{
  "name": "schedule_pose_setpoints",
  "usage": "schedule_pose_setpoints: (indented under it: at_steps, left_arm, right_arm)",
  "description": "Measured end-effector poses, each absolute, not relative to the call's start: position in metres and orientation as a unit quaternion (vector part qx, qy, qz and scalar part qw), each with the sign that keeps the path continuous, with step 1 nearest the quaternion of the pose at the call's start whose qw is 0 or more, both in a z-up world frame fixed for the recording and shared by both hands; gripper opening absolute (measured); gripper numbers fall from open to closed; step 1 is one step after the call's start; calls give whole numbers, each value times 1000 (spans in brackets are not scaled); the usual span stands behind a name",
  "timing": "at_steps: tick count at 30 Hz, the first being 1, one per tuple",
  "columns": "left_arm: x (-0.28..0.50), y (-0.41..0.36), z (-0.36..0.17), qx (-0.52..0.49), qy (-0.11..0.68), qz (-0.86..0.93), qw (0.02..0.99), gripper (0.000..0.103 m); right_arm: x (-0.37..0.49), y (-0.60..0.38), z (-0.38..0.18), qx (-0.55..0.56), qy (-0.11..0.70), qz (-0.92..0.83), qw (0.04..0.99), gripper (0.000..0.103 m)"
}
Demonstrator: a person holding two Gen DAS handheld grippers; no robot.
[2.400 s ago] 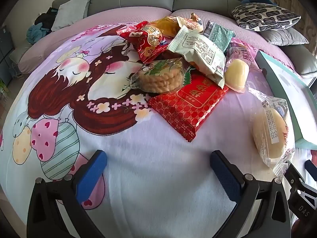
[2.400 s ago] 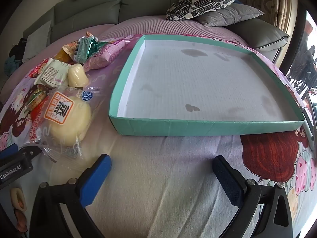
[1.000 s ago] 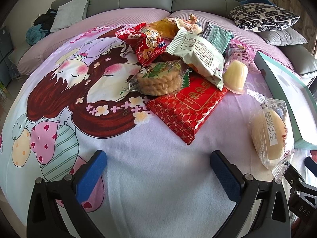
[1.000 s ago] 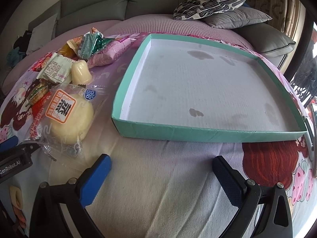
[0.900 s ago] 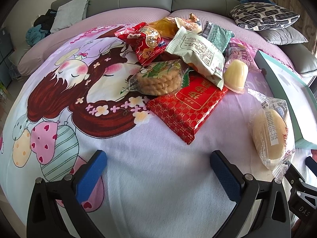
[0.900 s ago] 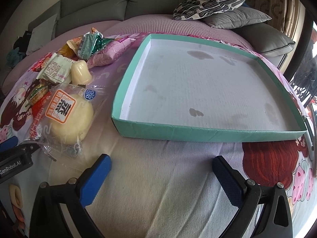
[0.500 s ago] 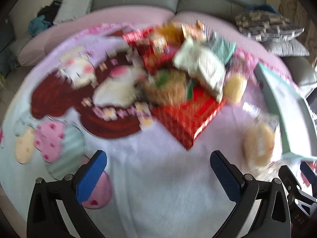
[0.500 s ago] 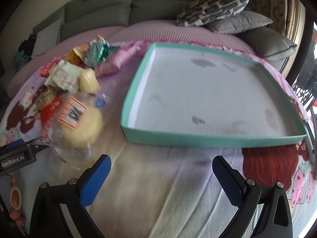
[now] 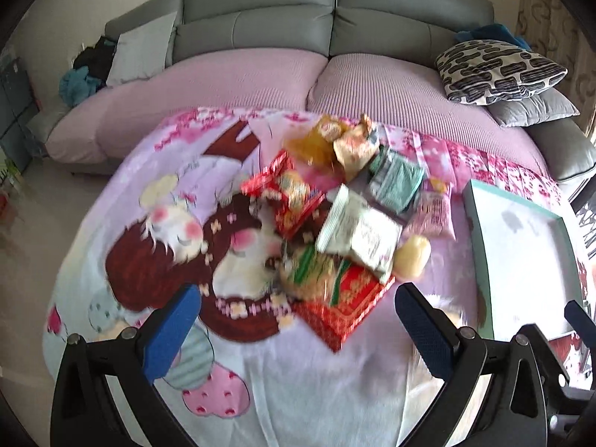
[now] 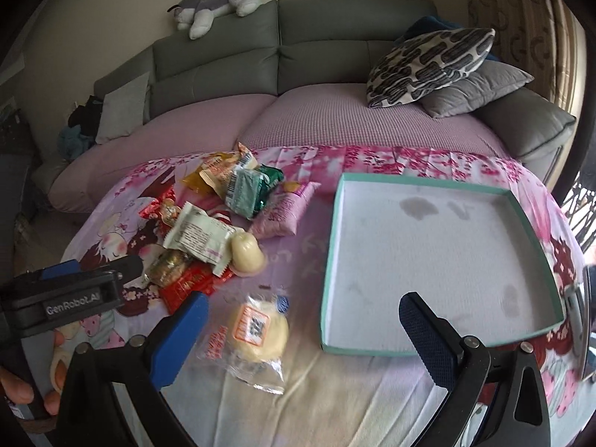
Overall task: Organize snacks
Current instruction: 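Grasp the clear-wrapped bun with the right tool while the left tool approaches the cookie packet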
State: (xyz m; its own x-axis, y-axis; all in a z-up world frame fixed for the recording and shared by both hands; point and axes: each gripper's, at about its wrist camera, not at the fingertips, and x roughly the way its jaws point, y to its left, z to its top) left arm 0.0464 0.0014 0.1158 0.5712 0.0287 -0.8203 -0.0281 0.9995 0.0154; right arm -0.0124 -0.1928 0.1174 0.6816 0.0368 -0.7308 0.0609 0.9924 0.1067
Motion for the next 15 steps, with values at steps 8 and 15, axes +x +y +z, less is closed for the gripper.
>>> schedule_pose_setpoints:
  at_steps: [8, 15]
  left_arm:
    - [81, 3, 111, -35, 476, -2, 879, 103]
    - [103, 7, 65, -39, 519, 7, 854, 103]
  right_arm:
    - [20, -183, 115, 56, 456, 16, 888, 90]
    - [34, -169, 74, 70, 510, 38, 856, 82]
